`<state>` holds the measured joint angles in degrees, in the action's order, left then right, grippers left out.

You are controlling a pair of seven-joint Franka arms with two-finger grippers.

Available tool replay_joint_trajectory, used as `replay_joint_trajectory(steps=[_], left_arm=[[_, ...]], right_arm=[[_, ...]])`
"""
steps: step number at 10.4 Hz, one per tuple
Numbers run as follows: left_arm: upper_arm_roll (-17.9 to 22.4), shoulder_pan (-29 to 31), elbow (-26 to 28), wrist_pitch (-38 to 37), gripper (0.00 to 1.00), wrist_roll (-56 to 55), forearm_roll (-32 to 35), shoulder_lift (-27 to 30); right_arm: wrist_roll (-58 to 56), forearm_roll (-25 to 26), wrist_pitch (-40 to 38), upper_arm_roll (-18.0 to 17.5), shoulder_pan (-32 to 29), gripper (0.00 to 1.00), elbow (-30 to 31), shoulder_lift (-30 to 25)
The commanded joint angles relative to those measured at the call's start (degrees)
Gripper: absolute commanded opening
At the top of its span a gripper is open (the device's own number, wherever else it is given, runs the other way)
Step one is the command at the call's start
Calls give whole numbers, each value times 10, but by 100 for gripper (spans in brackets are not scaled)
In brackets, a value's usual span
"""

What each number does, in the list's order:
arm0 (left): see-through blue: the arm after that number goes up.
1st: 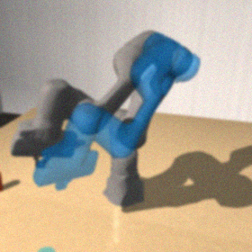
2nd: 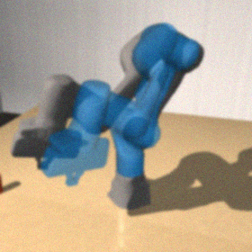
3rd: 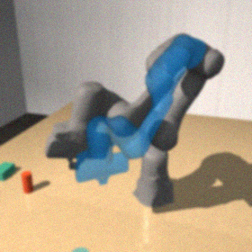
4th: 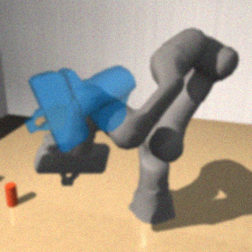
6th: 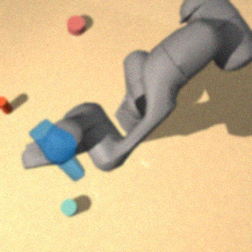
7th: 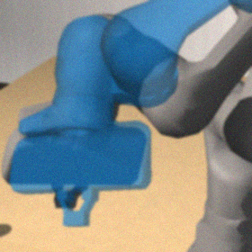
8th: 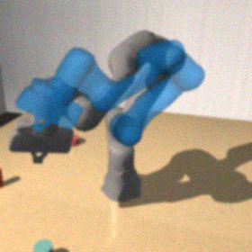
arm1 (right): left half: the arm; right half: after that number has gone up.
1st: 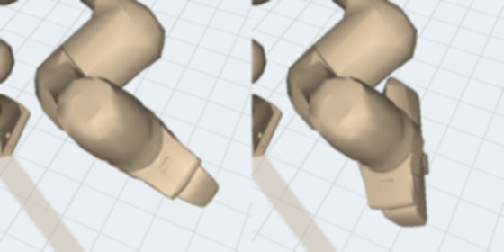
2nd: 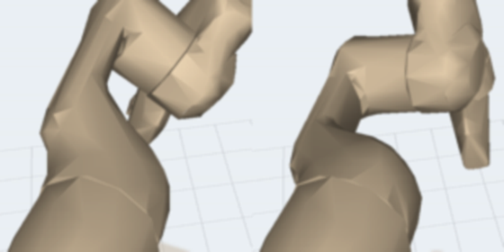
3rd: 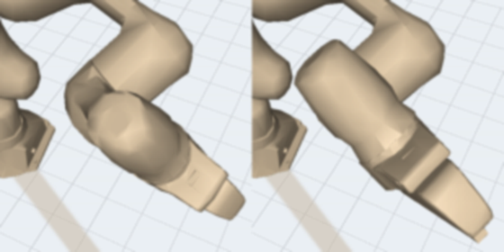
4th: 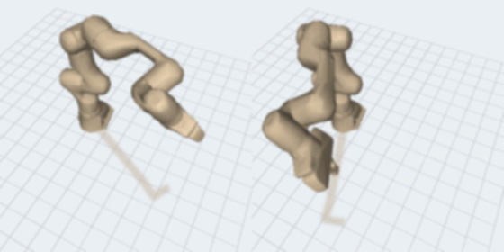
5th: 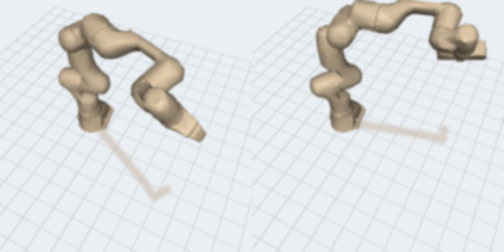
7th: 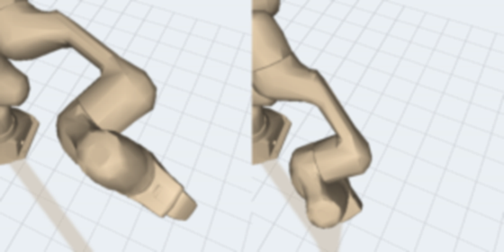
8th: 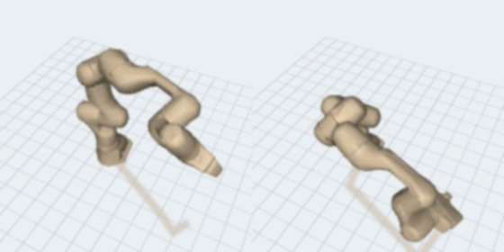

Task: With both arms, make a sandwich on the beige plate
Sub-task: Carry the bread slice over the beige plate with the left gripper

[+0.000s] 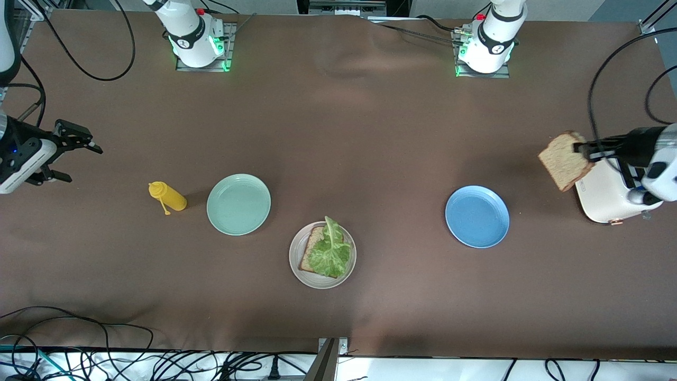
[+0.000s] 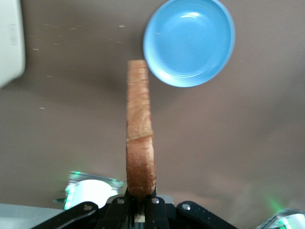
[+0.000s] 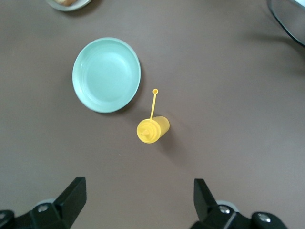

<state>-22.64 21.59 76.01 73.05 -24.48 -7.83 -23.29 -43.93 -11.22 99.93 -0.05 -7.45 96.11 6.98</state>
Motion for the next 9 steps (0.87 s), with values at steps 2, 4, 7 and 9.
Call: replay_joint_trajectory(steps=[2, 4, 7, 9], left_arm=[[1, -74, -10, 105, 0, -157, -91, -28], [1, -123, -9, 193, 0, -232, -127, -31], [1, -208, -2, 315, 0, -310, -136, -46], [1, -240, -2, 378, 0, -351, -137, -64]], right_arm=[[199, 48, -15, 7, 37, 100, 23, -45], [337, 55, -22, 3, 63, 100, 25, -65], [415, 73, -26, 3, 98, 100, 23, -86], [456, 77, -47, 1, 110, 100, 20, -89]])
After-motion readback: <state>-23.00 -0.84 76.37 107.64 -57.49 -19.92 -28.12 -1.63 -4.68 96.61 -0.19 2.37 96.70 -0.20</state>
